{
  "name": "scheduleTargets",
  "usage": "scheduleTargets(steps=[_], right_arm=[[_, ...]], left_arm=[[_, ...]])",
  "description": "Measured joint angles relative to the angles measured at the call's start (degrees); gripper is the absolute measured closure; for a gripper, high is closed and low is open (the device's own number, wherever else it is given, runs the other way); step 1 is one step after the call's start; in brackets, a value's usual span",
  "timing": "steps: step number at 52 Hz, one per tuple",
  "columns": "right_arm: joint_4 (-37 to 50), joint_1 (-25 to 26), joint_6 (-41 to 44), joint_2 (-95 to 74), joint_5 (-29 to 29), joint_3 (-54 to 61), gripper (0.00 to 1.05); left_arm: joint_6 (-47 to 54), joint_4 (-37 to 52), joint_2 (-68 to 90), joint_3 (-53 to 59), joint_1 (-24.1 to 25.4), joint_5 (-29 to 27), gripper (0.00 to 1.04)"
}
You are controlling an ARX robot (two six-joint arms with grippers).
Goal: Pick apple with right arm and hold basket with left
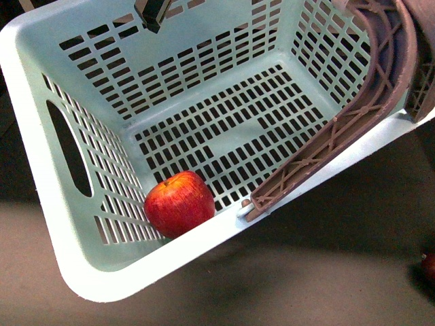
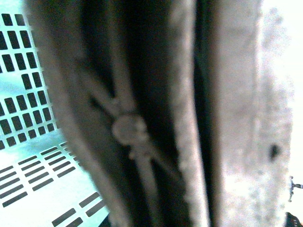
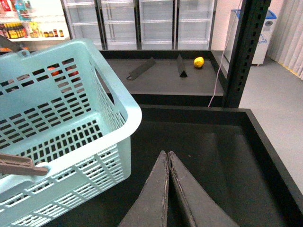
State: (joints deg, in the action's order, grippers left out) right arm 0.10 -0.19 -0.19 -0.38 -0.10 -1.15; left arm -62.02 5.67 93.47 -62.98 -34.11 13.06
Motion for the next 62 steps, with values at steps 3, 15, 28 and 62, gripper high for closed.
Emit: scheduleTargets(steps=[3, 15, 28, 62], right_arm=[[0.0, 0.0, 0.0, 0.0, 0.0, 0.0, 1.03], [0.0, 0.0, 0.0, 0.0, 0.0, 0.0, 0.72], [0.0, 0.0, 0.0, 0.0, 0.0, 0.0, 0.26], [0.0, 0.0, 0.0, 0.1, 0.0, 0.0, 0.09]], left_arm=[[0.0, 0.0, 0.0, 0.0, 0.0, 0.0, 0.91], [0.0, 0.0, 0.0, 0.0, 0.0, 0.0, 0.91], [0.1, 0.0, 0.0, 0.0, 0.0, 0.0, 0.91], [-11.6, -5.2, 0.0, -2.2, 2.8, -32.7, 0.91]])
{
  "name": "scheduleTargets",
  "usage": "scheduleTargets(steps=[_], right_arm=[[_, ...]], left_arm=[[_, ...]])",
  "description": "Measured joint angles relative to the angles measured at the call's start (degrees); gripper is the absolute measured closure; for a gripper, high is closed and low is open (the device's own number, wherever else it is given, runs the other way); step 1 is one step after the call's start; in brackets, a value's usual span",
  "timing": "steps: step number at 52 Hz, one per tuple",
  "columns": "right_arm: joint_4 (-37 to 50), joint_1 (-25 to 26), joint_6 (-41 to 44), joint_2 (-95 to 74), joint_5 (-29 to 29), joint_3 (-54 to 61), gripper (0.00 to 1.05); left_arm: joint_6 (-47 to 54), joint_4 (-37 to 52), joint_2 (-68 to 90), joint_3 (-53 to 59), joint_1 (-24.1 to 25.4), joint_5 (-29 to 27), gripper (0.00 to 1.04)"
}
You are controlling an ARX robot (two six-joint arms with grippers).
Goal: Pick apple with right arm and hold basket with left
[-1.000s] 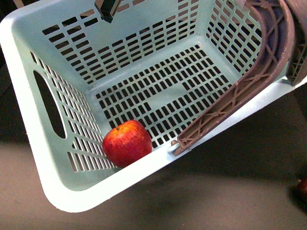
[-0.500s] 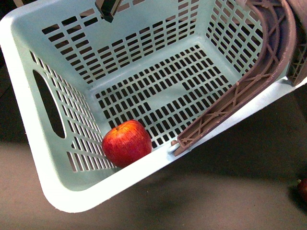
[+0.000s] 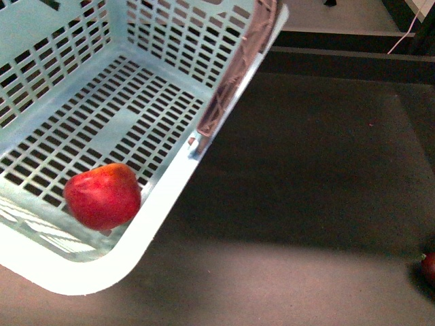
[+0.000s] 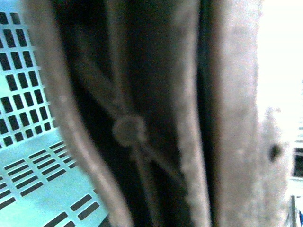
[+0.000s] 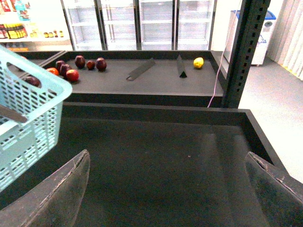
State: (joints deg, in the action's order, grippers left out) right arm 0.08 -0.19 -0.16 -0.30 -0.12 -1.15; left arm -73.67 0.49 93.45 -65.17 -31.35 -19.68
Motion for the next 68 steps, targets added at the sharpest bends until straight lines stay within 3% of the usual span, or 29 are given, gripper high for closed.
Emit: scheduleTargets(steps=[21, 39, 68], right_arm=[[0.0, 0.0, 0.0, 0.0, 0.0, 0.0, 0.09], [0.0, 0.0, 0.0, 0.0, 0.0, 0.0, 0.09], [0.0, 0.0, 0.0, 0.0, 0.0, 0.0, 0.09]], left_arm=[[-13.7, -4.7, 9.1, -7.0, 15.3, 4.1, 0.91], [-14.8, -8.1, 19.2, -11.6, 16.6, 6.2, 0.91], [-18.7, -13.8, 21.7, -12.4, 19.1, 6.4, 0.91]])
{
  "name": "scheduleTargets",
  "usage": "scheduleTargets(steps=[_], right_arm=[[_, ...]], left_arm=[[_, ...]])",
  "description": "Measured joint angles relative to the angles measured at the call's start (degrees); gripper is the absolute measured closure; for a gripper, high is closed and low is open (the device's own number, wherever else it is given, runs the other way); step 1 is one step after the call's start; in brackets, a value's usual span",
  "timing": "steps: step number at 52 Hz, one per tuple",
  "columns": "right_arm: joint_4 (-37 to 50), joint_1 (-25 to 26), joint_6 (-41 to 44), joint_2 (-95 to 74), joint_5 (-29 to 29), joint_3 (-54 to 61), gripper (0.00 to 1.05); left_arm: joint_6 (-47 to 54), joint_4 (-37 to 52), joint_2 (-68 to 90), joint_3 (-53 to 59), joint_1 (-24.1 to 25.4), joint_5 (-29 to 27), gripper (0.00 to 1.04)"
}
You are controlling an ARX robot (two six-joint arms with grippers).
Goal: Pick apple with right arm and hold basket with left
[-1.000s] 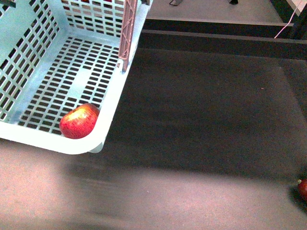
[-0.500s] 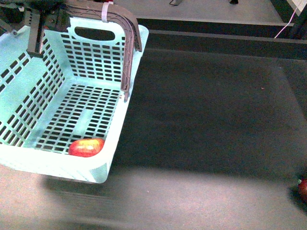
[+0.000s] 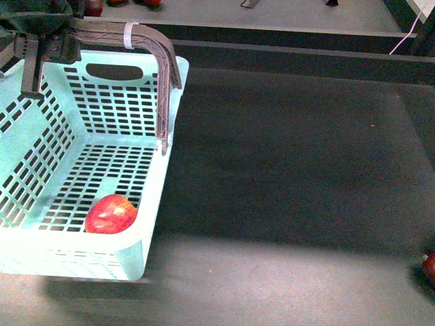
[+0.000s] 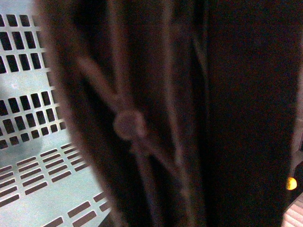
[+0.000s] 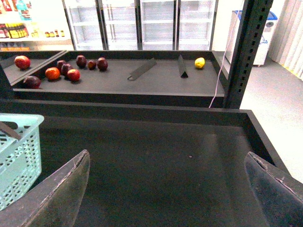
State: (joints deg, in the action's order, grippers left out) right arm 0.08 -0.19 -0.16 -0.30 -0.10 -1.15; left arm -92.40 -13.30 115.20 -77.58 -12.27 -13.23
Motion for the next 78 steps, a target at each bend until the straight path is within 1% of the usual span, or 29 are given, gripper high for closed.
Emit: scheduleTargets(steps=[15, 27, 29, 30, 40, 43, 51, 52, 56, 65, 74, 78], right_arm=[[0.0, 0.0, 0.0, 0.0, 0.0, 0.0, 0.09], [0.0, 0.0, 0.0, 0.0, 0.0, 0.0, 0.09], [0.0, 0.0, 0.0, 0.0, 0.0, 0.0, 0.09], [0.0, 0.0, 0.0, 0.0, 0.0, 0.0, 0.09], [0.0, 0.0, 0.0, 0.0, 0.0, 0.0, 0.09], [0.0, 0.0, 0.0, 0.0, 0.0, 0.0, 0.09], [0.0, 0.0, 0.0, 0.0, 0.0, 0.0, 0.09], [0.0, 0.0, 0.0, 0.0, 0.0, 0.0, 0.09], [0.0, 0.0, 0.0, 0.0, 0.0, 0.0, 0.09], [0.0, 0.0, 0.0, 0.0, 0.0, 0.0, 0.09], [0.0, 0.0, 0.0, 0.0, 0.0, 0.0, 0.09], [0.0, 0.0, 0.0, 0.0, 0.0, 0.0, 0.09]], left_arm=[[-3.0, -4.4, 0.2, -0.4, 0.5, 0.8, 0.91], [-3.8, -5.2, 0.2, -0.4, 0.7, 0.9, 0.91], [-3.8, -5.9, 0.2, -0.4, 0.7, 0.9, 0.85], [-3.7, -6.0, 0.2, -0.2, 0.7, 0.9, 0.79], [-2.1, -6.4, 0.2, 0.0, 0.6, 0.6, 0.52], [-1.7, -7.1, -0.2, 0.0, 0.6, 0.5, 0.42], [-0.3, -10.8, -2.6, 0.0, -0.6, 1.5, 0.07], [-0.2, -11.0, -3.0, 0.0, -0.8, 1.5, 0.05], [-0.5, -11.6, -4.8, 0.0, -1.5, 1.8, 0.08], [-3.2, -14.6, -11.6, 0.2, -4.0, 0.7, 0.07], [-3.4, -14.9, -18.0, 2.4, -5.0, -3.7, 0.07], [-1.4, -15.6, -22.9, 4.0, -5.4, -8.0, 0.07]])
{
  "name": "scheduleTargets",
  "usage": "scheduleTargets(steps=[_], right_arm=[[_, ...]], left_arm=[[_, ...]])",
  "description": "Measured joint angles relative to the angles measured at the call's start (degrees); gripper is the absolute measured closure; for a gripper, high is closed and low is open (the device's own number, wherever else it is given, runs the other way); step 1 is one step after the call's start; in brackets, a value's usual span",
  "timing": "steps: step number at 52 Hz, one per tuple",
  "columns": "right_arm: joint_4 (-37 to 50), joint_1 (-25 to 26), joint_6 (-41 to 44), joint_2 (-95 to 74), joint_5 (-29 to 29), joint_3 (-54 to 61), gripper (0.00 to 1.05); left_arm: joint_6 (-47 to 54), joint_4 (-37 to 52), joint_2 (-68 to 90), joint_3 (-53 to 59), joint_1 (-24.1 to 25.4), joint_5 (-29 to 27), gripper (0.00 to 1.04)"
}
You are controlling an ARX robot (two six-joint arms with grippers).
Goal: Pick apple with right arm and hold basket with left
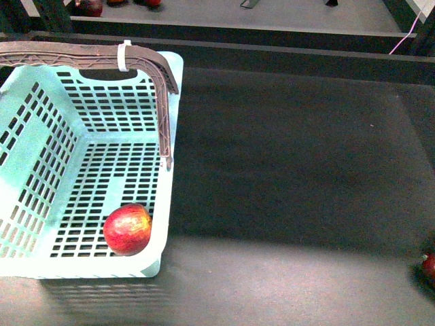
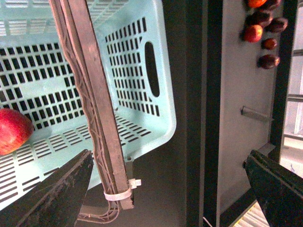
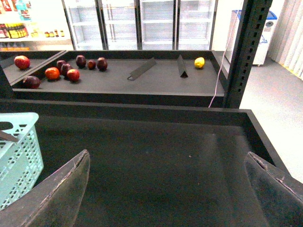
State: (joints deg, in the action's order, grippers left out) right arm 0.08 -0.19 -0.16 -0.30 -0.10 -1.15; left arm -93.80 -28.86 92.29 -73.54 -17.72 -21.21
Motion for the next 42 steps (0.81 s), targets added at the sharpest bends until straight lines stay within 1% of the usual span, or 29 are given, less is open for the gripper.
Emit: scheduleTargets(steps=[2, 12, 13, 14, 15, 17, 18, 20, 22, 23, 24, 26, 28, 30, 31, 35, 36, 42], right_arm=[[0.0, 0.0, 0.0, 0.0, 0.0, 0.0, 0.09], [0.0, 0.0, 0.0, 0.0, 0.0, 0.0, 0.09], [0.0, 0.0, 0.0, 0.0, 0.0, 0.0, 0.09], [0.0, 0.0, 0.0, 0.0, 0.0, 0.0, 0.09], [0.0, 0.0, 0.0, 0.0, 0.0, 0.0, 0.09], [0.0, 0.0, 0.0, 0.0, 0.0, 0.0, 0.09], [0.0, 0.0, 0.0, 0.0, 0.0, 0.0, 0.09], [0.0, 0.0, 0.0, 0.0, 0.0, 0.0, 0.09], [0.0, 0.0, 0.0, 0.0, -0.1, 0.0, 0.09], [0.0, 0.0, 0.0, 0.0, 0.0, 0.0, 0.09], [0.0, 0.0, 0.0, 0.0, 0.0, 0.0, 0.09], [0.0, 0.0, 0.0, 0.0, 0.0, 0.0, 0.09], [0.0, 0.0, 0.0, 0.0, 0.0, 0.0, 0.09], [0.0, 0.0, 0.0, 0.0, 0.0, 0.0, 0.09], [0.0, 0.0, 0.0, 0.0, 0.0, 0.0, 0.09], [0.0, 0.0, 0.0, 0.0, 0.0, 0.0, 0.09], [0.0, 0.0, 0.0, 0.0, 0.0, 0.0, 0.09], [0.0, 0.0, 0.0, 0.0, 0.0, 0.0, 0.09]], left_arm=[[1.0, 0.0, -1.7, 0.7, -0.2, -1.0, 0.07], [2.1, 0.0, -2.6, 1.4, -0.7, -1.1, 0.07], [4.3, 1.5, -2.7, 2.1, -0.7, -0.7, 0.08], [8.0, 6.5, -3.6, 4.3, -0.5, 0.5, 0.11], [10.2, 9.6, -4.0, 5.8, -0.3, 1.1, 0.12], [19.5, 22.1, -6.3, 12.3, 0.3, 4.2, 0.2], [23.8, 25.0, -6.8, 13.9, 0.5, 4.6, 0.21], [34.5, 37.2, -9.0, 20.7, 1.1, 5.8, 0.29], [47.9, 49.0, -10.9, 26.9, 1.9, 6.8, 0.36], [55.0, 57.1, -12.2, 30.9, 2.7, 7.2, 0.41], [60.3, 60.8, -13.1, 33.0, 3.2, 7.8, 0.45], [73.5, 68.6, -16.3, 38.4, 4.7, 8.4, 0.55], [81.5, 71.5, -18.7, 41.8, 5.8, 9.3, 0.64], [86.5, 72.9, -21.2, 45.4, 6.8, 10.4, 0.75], [87.4, 73.1, -21.8, 46.6, 7.1, 10.8, 0.79], [91.1, 73.9, -25.2, 52.2, 8.6, 12.5, 0.99], [91.4, 74.1, -26.1, 53.5, 9.0, 13.0, 1.02], [92.5, 74.3, -30.8, 58.0, 10.7, 14.4, 1.01]])
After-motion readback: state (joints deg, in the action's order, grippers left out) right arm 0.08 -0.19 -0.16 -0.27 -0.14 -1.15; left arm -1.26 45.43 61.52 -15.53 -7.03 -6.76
